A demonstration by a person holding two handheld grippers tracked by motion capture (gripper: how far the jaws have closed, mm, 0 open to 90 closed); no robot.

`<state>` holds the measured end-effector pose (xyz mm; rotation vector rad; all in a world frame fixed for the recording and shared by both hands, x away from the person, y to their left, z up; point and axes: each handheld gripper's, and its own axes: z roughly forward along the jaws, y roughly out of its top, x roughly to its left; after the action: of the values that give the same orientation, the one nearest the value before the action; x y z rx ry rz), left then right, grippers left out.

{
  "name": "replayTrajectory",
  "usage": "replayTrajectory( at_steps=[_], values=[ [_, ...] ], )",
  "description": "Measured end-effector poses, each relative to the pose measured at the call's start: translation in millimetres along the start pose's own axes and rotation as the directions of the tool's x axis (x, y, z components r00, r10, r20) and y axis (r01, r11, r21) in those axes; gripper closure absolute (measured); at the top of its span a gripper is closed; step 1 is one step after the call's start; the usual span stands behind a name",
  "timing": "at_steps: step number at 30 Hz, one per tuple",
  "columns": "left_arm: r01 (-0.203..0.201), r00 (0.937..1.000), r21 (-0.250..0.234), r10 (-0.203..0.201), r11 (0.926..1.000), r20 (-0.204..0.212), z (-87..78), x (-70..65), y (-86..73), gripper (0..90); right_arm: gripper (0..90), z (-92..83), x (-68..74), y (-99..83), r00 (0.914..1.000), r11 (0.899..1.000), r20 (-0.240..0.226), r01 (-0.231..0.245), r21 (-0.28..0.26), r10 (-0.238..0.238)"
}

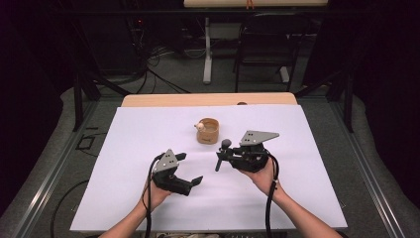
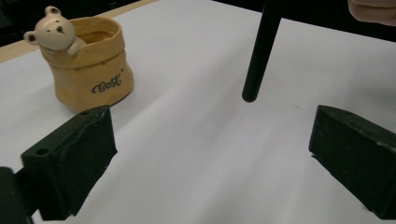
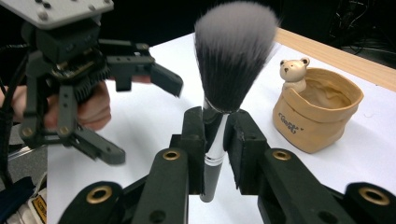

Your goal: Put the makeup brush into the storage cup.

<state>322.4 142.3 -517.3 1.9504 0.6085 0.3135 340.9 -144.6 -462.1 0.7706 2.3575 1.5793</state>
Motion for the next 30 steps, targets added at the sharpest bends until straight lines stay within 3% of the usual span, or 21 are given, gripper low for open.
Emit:
replayTrajectory(
  at_steps=[12,26,30],
  values=[
    [0.014,0.9994,-0.032,-0.015,0.9994,-0.032,-24.7,14.7,-6.1,0.0,77.4,-3.1,-2.3,0.2,0.9987,0.999,0.036,0.033,0.039,-0.035],
    [0.051,0.9965,-0.003,-0.052,0.9987,-0.066,-50.7,23.2,-22.5,0.0,77.4,-5.6,-5.4,3.3,0.9940,0.995,0.082,0.066,0.073,-0.072],
    [0.059,0.9949,-0.016,-0.061,0.9981,-0.081,-58.9,25.5,-25.3,0.0,77.5,-5.4,-7.4,4.0,0.9931,0.994,0.093,0.065,0.086,-0.073]
  ],
)
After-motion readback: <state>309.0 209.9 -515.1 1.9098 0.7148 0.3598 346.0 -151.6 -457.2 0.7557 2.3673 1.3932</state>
